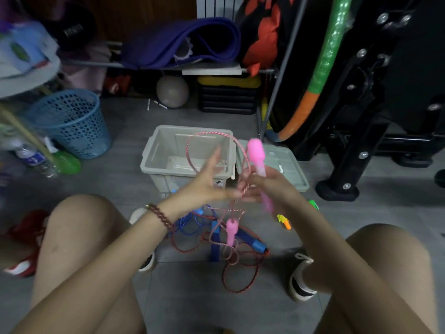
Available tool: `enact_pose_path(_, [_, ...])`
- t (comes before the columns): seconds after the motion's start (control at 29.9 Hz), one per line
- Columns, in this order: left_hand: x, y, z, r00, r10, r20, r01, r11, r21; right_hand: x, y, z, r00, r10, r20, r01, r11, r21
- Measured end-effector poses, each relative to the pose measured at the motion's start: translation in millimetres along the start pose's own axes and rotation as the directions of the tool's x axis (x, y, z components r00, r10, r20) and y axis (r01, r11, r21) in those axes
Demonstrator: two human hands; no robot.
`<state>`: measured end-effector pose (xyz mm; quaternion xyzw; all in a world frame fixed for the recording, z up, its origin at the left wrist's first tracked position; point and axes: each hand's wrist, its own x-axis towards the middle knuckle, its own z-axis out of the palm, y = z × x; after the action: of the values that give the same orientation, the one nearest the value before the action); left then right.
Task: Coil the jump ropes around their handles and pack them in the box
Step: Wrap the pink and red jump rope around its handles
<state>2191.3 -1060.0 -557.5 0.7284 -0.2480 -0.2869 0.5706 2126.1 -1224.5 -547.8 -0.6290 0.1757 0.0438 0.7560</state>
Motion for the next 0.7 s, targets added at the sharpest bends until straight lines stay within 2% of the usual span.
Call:
enact_pose_path(0.03, [0, -8, 11, 0.992, -0.031, 0.121, 0.022, 0.997, 0.078, 1, -6, 2, 1.000, -0.027, -0.015, 0.028, 0.999, 0.035])
enact_pose_path(0.1, [3, -26, 36, 0.966, -0.063, 0.251, 0.048, 0.997, 0.065, 2, -16, 4, 0.998, -0.046, -0.044, 0.050, 0.995, 0.088])
enact_pose_path(0.17, [7, -39, 52, 0.963, -0.114, 0.245, 0.115, 0.993, 0.012, 2, -23, 3, 0.996, -0.038, -0.078, 0.050, 0.985, 0.163])
enact_pose_path(0.27, [13, -53, 52, 0.971, -0.150, 0.186, 0.122, 0.980, 0.157, 2, -33, -5, 0.985, -0.040, -0.169, 0.087, 0.955, 0.283])
enact_pose_path(0.33, [13, -53, 47, 0.982, -0.145, 0.119, 0.128, 0.982, 0.136, 3, -40, -14, 0.974, -0.072, -0.215, 0.132, 0.951, 0.279])
enact_pose_path(0.4, [10, -41, 43, 0.992, -0.127, 0.021, 0.127, 0.992, 0.013, 3, -45, -24, 0.967, -0.095, -0.237, 0.132, 0.980, 0.148])
enact_pose_path(0.43, [8, -34, 41, 0.992, -0.121, -0.036, 0.119, 0.991, -0.054, 5, -44, -29, 0.965, -0.091, -0.247, 0.098, 0.995, 0.018])
enact_pose_path(0.5, [5, -21, 33, 0.985, -0.086, -0.151, 0.065, 0.988, -0.139, 8, -37, -33, 0.962, -0.084, -0.259, 0.011, 0.963, -0.270])
enact_pose_path(0.53, [4, -15, 28, 0.977, -0.062, -0.205, 0.028, 0.986, -0.165, 10, -32, -31, 0.968, -0.080, -0.239, -0.011, 0.934, -0.358])
enact_pose_path(0.6, [5, -5, 17, 0.954, -0.033, -0.299, -0.030, 0.979, -0.203, 8, -26, -22, 0.988, -0.056, -0.146, -0.014, 0.898, -0.440])
enact_pose_path(0.7, [8, 5, 3, 0.924, -0.016, -0.381, -0.077, 0.971, -0.228, -1, -21, -4, 0.996, -0.058, 0.068, 0.086, 0.829, -0.552])
